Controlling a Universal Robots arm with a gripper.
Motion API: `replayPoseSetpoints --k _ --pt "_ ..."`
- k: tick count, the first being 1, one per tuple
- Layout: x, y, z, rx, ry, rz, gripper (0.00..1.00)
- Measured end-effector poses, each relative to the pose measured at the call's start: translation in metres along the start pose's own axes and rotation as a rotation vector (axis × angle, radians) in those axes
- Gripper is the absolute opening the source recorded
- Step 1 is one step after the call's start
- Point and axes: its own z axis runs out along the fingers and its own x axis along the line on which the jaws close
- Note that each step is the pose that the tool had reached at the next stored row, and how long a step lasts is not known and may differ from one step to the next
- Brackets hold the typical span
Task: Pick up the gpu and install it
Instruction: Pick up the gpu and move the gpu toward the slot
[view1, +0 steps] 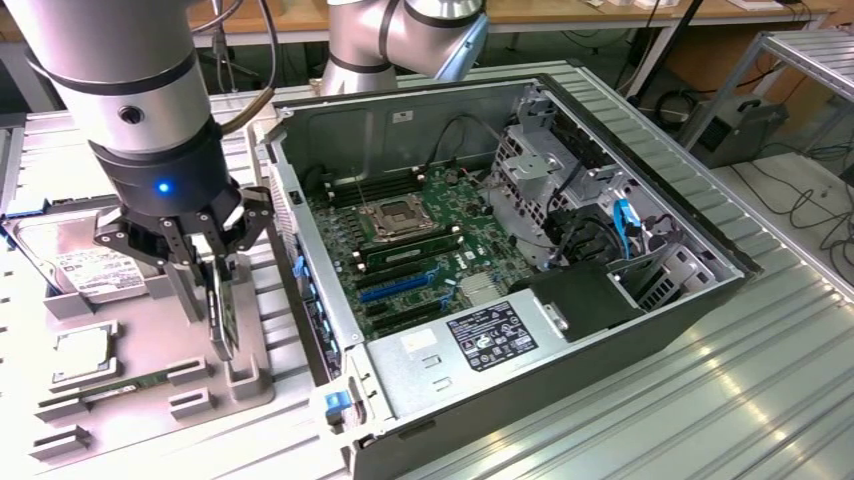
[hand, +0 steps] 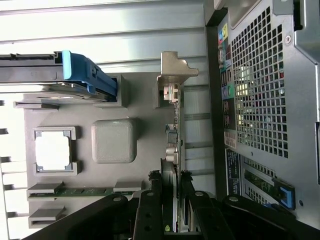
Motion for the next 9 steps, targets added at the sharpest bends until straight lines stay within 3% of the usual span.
replayPoseSetpoints --k 9 --pt "-0.0001 0.0001 -0.0019 0.0000 0.0000 0.000 0.26"
